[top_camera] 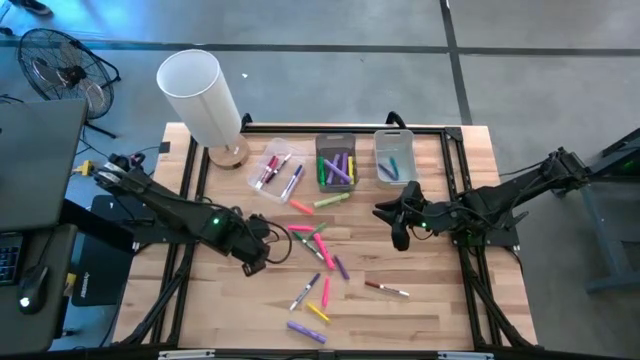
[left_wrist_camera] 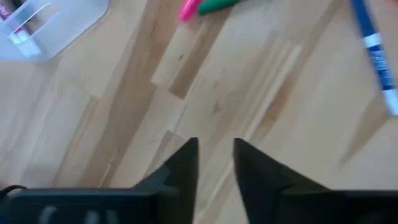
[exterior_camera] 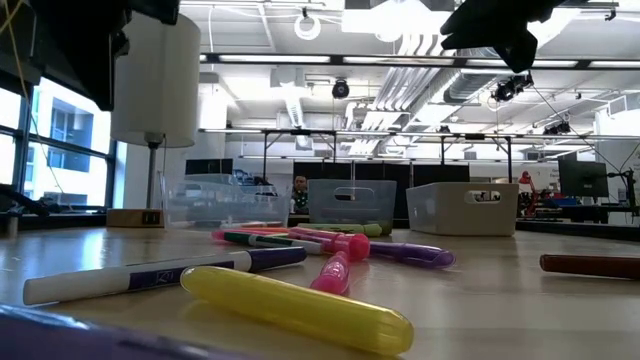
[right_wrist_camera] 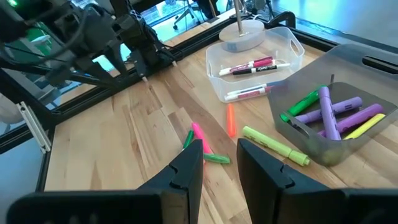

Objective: Pick & Place Markers
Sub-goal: Put the top pink pen into the gray bin

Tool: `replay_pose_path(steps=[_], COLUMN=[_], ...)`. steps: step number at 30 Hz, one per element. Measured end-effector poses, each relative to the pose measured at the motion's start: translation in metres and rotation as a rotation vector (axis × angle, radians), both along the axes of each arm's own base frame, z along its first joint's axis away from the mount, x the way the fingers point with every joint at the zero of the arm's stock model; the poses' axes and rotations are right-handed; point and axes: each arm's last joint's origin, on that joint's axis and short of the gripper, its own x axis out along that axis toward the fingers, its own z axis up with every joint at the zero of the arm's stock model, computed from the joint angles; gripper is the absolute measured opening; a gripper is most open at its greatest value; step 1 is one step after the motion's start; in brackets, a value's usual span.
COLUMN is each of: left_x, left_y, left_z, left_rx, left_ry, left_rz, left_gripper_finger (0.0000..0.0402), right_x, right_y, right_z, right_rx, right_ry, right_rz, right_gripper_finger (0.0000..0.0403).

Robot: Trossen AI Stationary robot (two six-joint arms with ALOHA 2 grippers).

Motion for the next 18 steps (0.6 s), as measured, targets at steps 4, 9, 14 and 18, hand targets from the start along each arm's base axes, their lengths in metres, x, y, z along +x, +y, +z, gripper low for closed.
replay_pose_path(steps=[4, 9, 14, 18], left_x=[0.0, 0.006, 0.033, 0.063], left_y=[0.005, 0.011, 0.021, 0.025], left_z=[-0.009, -0.01, -0.004, 0.005], left_rx=[0.03, 0.045, -0.103, -0.191], left_ry=[0.022, -0.012, -0.224, -0.445], left_rz=[0.019, 0.048, 0.17, 0.066], left_gripper_finger=[0.0156, 0.018, 0.0181, 0.0182], right_x=[0.0, 0.0, -0.001, 0.0], right_y=[0.0, 0.0, -0.004, -0.004], right_z=[0.0, 0.0, 0.0, 0.0], right_rx=[-0.003, -0.01, -0.089, -0.141], right_ry=[0.001, -0.002, 0.001, 0.027], right_rz=[0.002, -0.009, -0.092, -0.051], right_gripper_finger=[0.0087, 0.0087, 0.0087, 0.0087])
